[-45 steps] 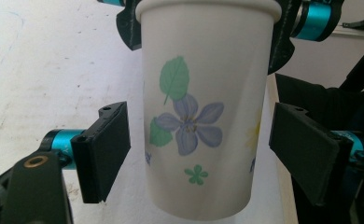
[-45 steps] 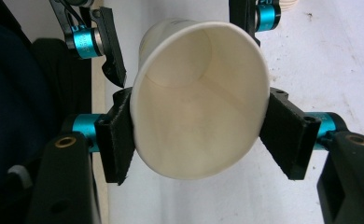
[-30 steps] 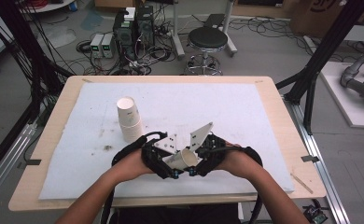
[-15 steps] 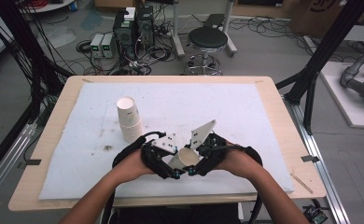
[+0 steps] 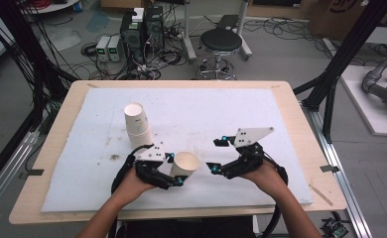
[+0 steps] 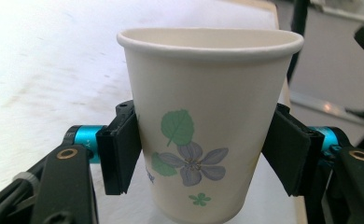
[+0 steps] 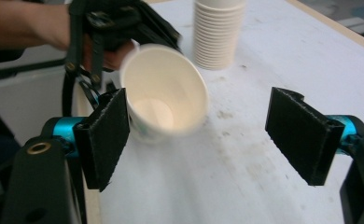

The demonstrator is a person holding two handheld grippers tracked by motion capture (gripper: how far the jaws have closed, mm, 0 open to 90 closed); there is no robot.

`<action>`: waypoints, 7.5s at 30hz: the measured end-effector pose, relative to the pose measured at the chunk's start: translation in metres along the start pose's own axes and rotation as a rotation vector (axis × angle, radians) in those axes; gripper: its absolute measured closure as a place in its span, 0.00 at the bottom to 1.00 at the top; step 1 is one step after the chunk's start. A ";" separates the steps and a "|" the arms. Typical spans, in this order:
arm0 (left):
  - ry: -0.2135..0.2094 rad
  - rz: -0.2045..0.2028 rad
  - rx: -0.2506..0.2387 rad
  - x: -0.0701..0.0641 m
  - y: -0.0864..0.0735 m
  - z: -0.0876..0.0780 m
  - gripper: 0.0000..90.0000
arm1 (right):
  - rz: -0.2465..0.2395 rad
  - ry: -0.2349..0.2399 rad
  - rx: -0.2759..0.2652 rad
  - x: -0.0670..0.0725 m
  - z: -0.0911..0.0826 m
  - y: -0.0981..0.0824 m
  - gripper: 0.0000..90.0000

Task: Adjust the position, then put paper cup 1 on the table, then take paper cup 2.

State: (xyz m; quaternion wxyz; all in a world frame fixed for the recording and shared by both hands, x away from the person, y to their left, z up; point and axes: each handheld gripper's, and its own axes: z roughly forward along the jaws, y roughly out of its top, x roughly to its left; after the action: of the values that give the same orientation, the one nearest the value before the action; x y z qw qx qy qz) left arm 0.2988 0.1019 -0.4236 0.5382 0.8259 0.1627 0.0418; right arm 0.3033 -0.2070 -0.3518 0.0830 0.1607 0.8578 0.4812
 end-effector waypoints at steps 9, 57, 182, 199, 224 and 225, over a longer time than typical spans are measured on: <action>0.107 -0.006 -0.145 0.004 -0.012 -0.022 0.36 | 0.098 -0.139 -0.043 -0.012 -0.012 -0.038 0.24; 0.276 -0.034 -0.316 0.032 0.006 -0.011 0.34 | 0.099 -0.310 -0.153 -0.022 -0.043 -0.081 0.22; 0.446 -0.067 -0.381 0.017 -0.031 -0.099 0.20 | 0.147 -0.370 -0.121 -0.019 -0.046 -0.073 0.22; 0.469 -0.084 -0.400 0.018 -0.033 -0.107 0.20 | 0.149 -0.376 -0.131 -0.020 -0.049 -0.072 0.22; 0.516 -0.119 -0.386 0.016 -0.032 -0.127 0.20 | 0.131 -0.343 -0.129 -0.020 -0.045 -0.068 0.22; 0.522 -0.122 -0.382 0.018 -0.029 -0.128 0.20 | 0.129 -0.344 -0.131 -0.020 -0.045 -0.068 0.22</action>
State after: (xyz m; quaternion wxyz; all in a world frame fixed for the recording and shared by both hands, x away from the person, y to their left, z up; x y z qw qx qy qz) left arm 0.2781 0.2299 -0.3981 0.6250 0.6601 0.3338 0.2494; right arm 0.2954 -0.2827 -0.3863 0.2077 0.2892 0.7857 0.5059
